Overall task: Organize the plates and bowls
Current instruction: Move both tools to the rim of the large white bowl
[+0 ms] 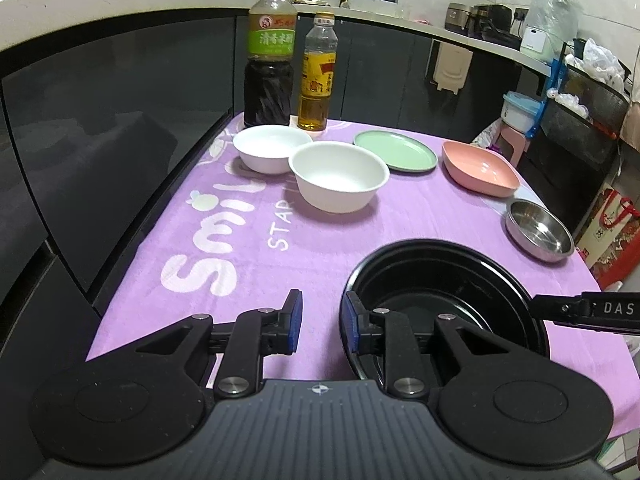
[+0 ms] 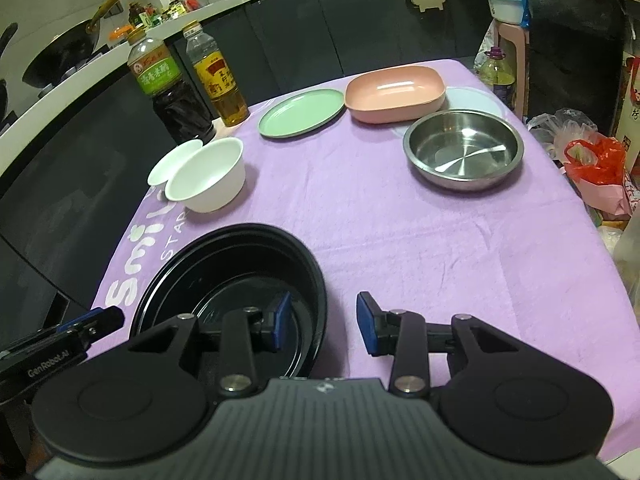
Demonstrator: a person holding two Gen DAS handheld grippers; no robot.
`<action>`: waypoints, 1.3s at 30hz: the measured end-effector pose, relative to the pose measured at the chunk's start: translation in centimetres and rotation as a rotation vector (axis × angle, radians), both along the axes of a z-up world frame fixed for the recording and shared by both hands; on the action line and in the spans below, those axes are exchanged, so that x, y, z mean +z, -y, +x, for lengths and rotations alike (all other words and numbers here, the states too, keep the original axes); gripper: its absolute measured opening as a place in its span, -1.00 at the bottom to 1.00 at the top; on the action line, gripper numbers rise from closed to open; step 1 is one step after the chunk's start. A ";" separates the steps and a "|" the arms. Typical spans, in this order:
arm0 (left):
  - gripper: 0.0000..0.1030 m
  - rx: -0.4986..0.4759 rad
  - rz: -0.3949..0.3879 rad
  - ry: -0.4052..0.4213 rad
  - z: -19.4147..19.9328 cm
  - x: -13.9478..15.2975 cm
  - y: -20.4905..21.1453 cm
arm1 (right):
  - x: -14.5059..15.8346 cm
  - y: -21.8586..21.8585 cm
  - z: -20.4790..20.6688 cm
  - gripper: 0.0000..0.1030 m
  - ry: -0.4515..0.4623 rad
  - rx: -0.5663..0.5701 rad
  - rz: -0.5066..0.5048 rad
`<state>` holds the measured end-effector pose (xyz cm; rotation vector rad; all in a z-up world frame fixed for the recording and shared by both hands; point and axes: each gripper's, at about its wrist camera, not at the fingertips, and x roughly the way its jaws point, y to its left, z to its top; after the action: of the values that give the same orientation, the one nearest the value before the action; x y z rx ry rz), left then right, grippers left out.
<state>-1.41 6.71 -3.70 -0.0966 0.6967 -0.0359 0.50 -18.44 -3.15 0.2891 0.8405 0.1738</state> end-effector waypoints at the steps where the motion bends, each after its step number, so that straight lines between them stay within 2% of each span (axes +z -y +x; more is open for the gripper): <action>1: -0.58 0.002 0.000 0.001 0.2 0.1 0.0 | 0.1 0.1 0.1 -0.25 0.002 -0.001 -0.001; 15: -0.56 0.067 -0.009 0.003 5.2 0.9 -0.8 | 1.4 -0.5 3.9 -0.25 0.049 0.049 -0.042; 29: -0.56 0.131 -0.003 -0.015 10.9 1.6 -2.5 | 2.5 -3.0 8.8 -0.25 0.041 0.129 -0.068; 39: -0.55 0.145 -0.043 -0.040 14.1 1.2 -3.4 | 2.8 -5.8 12.6 -0.25 0.014 0.189 -0.074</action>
<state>12.73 10.08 -2.49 -0.1893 0.7274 0.0902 13.05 -12.64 -0.32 0.1389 0.8586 0.3196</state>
